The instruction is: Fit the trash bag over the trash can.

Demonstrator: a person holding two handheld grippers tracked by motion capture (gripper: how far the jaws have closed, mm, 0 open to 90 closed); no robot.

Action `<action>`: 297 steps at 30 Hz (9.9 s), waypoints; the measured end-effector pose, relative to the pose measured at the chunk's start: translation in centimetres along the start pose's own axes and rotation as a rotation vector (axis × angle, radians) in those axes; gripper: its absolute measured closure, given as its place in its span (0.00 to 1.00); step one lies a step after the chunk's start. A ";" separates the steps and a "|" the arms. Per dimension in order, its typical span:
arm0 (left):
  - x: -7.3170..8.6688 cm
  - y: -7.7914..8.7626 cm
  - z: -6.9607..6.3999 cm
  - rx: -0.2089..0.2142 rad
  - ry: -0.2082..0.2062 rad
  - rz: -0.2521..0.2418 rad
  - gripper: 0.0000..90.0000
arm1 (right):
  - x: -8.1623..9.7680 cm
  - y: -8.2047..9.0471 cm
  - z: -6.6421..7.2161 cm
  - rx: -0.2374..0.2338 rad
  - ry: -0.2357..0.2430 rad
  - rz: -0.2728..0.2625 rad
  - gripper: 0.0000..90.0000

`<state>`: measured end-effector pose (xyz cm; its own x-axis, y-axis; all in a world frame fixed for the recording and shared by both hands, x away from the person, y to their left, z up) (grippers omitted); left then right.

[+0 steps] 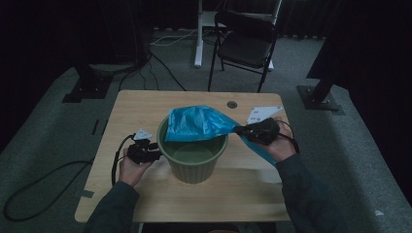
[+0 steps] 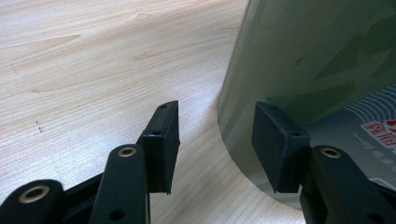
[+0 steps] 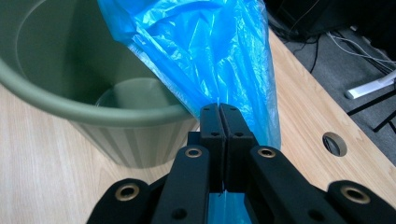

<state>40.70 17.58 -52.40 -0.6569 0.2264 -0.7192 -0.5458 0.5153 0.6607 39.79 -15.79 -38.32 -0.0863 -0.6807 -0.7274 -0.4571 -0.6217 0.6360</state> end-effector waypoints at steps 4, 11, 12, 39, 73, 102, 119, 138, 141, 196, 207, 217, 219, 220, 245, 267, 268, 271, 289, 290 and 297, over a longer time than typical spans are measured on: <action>0.0 0.0 0.0 0.003 0.004 -0.005 0.57 | 0.2 0.0 0.4 -0.009 0.020 0.017 0.99; 0.0 0.0 0.0 0.000 0.003 -0.001 0.57 | 0.3 0.5 0.4 -0.014 0.017 0.010 0.99; 0.0 0.0 0.0 0.000 0.003 -0.001 0.57 | 0.2 0.5 0.4 -0.019 0.013 0.006 0.99; 0.0 0.0 0.0 0.001 0.002 -0.004 0.57 | -5.4 -4.6 3.0 -0.129 0.100 -0.010 0.99; -0.1 0.4 0.4 0.008 0.023 -0.022 0.57 | -1.4 0.5 2.6 -0.083 0.009 -0.050 0.68; -1.5 0.3 -0.4 0.033 -0.009 -0.087 0.60 | 1.2 1.2 2.1 -0.032 -0.009 -0.009 0.96; -2.5 2.0 -1.7 0.045 -0.040 -0.138 0.59 | -1.9 0.5 2.7 -0.048 0.062 -0.044 0.98; -4.6 8.3 -3.3 0.077 -0.101 -0.241 0.56 | -4.3 0.4 3.5 -0.108 0.121 -0.073 0.99; -5.3 8.9 -4.0 0.087 -0.118 -0.254 0.56 | -4.3 -0.6 3.8 -0.130 0.121 -0.060 0.99; -8.4 6.7 -9.6 0.092 -0.387 -0.171 0.99 | -2.0 2.9 0.8 -0.054 -0.009 -0.133 0.80; -8.4 6.8 -9.6 0.093 -0.382 -0.179 0.98 | -1.2 0.2 1.2 0.001 0.017 -0.051 0.84; -7.7 7.3 -8.3 0.087 -0.348 -0.183 0.98 | 0.1 1.1 0.4 0.005 -0.032 -0.030 1.00; -7.5 7.1 -8.3 0.083 -0.353 -0.172 0.96 | 0.3 1.3 0.4 0.007 -0.030 -0.029 1.00; -7.5 7.0 -8.3 0.079 -0.355 -0.168 0.94 | 0.4 1.4 0.4 0.009 -0.027 -0.025 1.00; -7.8 9.4 -8.3 0.149 -0.335 -0.230 0.62 | -0.8 1.5 0.5 0.007 -0.016 -0.058 1.00; -11.3 6.6 -13.6 0.212 -0.434 -0.184 0.54 | -3.0 0.2 2.0 -0.042 0.041 -0.068 1.00; -11.4 6.5 -13.7 0.217 -0.435 -0.183 0.54 | -3.1 0.1 2.1 -0.047 0.046 -0.070 1.00; -11.7 6.3 -14.3 0.222 -0.445 -0.176 0.53 | -3.3 -0.1 2.4 -0.051 0.051 -0.066 1.00; -12.1 5.7 -15.2 0.171 -0.469 -0.178 0.90 | -3.7 -0.2 3.1 -0.070 0.080 -0.065 1.00; -12.1 5.8 -15.1 0.169 -0.469 -0.178 0.92 | -3.7 -0.1 3.1 -0.068 0.080 -0.061 1.00; -11.9 5.8 -14.5 0.160 -0.454 -0.180 0.97 | -3.1 0.0 2.9 -0.071 0.070 -0.058 1.00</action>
<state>37.76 5.87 -36.88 -0.2487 0.4403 -0.8627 -0.5193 0.6912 0.5025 37.44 -12.58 -36.83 0.0018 -0.6666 -0.7454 -0.3957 -0.6850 0.6117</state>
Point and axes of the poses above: each handheld gripper's, and its own axes: y roughly backward along the jaws, x roughly out of its underside, z roughly to its left, the point moved 6 cm from there along -y, roughly forward along the jaws, and after that the axes turned 5 degrees about y, right-handed, at the moved point
